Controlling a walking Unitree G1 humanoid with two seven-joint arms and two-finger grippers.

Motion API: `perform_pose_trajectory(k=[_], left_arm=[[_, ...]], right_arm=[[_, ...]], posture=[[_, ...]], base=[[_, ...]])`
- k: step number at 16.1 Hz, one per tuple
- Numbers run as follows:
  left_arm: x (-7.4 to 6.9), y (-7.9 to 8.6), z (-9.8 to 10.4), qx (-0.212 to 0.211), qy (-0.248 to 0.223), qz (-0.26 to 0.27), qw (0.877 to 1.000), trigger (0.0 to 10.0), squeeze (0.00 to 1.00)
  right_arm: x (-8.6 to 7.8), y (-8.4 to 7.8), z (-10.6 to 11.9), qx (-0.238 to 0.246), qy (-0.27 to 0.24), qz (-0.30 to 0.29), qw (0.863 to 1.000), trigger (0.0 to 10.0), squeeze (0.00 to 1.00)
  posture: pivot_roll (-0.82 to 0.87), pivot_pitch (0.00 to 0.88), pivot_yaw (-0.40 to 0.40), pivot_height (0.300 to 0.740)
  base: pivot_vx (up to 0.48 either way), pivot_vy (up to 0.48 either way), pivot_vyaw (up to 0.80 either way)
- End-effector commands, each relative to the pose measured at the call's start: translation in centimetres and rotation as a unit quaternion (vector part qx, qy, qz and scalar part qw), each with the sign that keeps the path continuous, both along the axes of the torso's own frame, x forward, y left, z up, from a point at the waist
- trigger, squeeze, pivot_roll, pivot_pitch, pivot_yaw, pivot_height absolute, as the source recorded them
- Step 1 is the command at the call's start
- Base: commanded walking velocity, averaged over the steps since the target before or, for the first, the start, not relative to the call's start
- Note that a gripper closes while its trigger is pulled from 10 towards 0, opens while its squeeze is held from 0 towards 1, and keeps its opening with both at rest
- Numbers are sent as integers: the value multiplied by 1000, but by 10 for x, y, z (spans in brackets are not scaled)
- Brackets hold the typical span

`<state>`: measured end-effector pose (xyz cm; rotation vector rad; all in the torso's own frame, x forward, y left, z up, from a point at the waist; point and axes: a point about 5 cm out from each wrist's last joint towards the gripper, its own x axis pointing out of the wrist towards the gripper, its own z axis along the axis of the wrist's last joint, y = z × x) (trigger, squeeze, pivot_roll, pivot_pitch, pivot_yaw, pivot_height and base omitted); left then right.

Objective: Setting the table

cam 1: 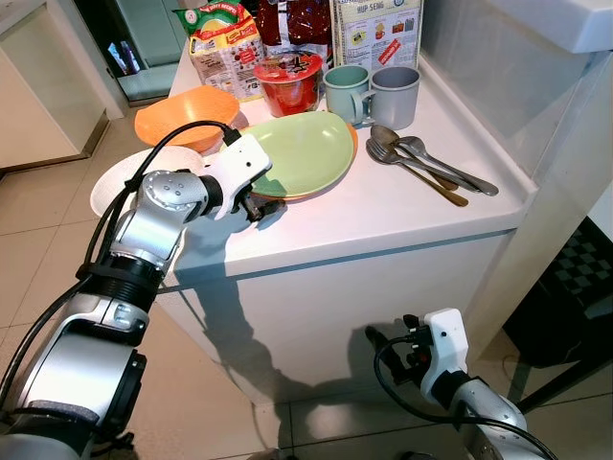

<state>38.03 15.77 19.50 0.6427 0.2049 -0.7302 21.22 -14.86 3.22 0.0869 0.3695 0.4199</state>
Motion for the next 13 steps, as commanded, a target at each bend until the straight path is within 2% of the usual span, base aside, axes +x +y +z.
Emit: perform_pose_trajectory(k=[1, 3, 11, 13], left_arm=[[3, 3, 5, 0, -10, 8, 1000, 4627, 0], [3, 2, 8, -11, -18, 8, 1000, 0, 0], [8, 2, 10, -32, -28, 30, 999, 0, 0], [8, -3, 10, -53, -21, 26, 998, 0, 0]], right_arm=[[1, 2, 3, -1, -10, 2, 1000, 10000, 0], [1, 2, 2, -1, -9, 2, 1000, 10000, 0], [1, 2, 2, -2, -9, 2, 1000, 10000, 0], [1, 2, 2, -3, -8, 3, 1000, 10000, 0]], posture=[[27, 53, 169, 740], [28, 52, 167, 740], [25, 56, 166, 740], [23, 58, 163, 740]], base=[[0, 0, 0], [0, 0, 0], [0, 0, 0], [0, 0, 0]])
